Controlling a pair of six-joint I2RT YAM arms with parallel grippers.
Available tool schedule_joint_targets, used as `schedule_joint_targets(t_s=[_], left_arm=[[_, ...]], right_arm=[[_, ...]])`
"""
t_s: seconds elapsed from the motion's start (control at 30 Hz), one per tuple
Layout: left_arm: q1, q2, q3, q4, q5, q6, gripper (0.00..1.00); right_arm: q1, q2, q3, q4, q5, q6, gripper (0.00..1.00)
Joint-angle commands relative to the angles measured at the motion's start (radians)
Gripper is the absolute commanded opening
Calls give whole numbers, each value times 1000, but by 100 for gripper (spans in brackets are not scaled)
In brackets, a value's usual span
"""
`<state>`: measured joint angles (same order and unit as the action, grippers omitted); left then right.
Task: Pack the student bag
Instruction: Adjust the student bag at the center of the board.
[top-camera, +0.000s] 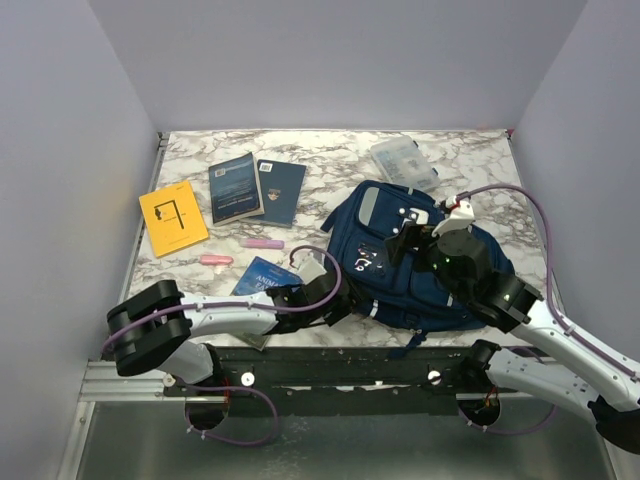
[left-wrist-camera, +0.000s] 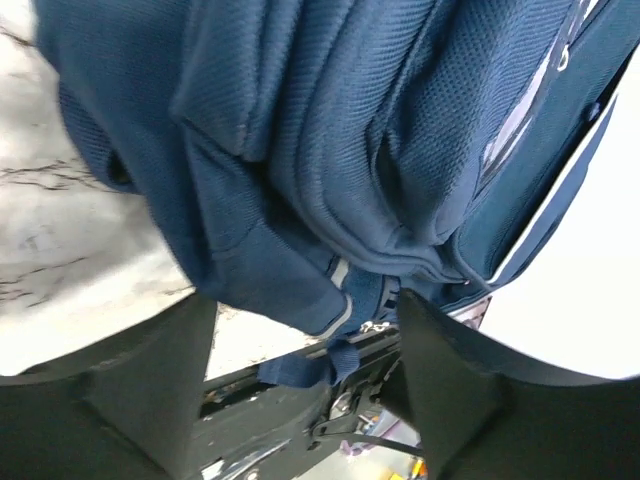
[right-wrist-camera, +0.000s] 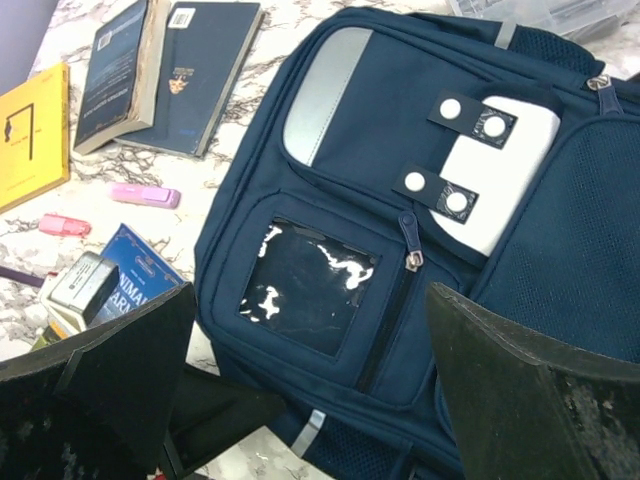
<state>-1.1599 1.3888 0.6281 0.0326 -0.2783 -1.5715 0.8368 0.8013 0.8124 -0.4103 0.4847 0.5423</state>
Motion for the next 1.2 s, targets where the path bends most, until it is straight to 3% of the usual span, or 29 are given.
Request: schedule_joint_targets(t_s=[0.0,0.13,0.37,0.67,0.83,1.07,1.17], left_arm=[[17,79,51,16,20,-28,64],[47,147,86,18,104,-3,48],[108,100,76,9,95,137,0],[322,70,157,-130,189,467,0],[430,120,252,-171,323,652,0],[507,204,382,-169,514,768,0],[541,219,420,-175,546,787,0]], right_arm=[[4,-29,-32,-31,40,15,100],[4,-37,-30,-30,44,7,100],[5,-43,-27,-10,94,-16,100],[4,-47,-31,-18,103,-16,100],[4,-25,-56,-8,56,5,100],[5,61,-111,-11,-108,76,100],[4,107,-151,57,-263,62,100]])
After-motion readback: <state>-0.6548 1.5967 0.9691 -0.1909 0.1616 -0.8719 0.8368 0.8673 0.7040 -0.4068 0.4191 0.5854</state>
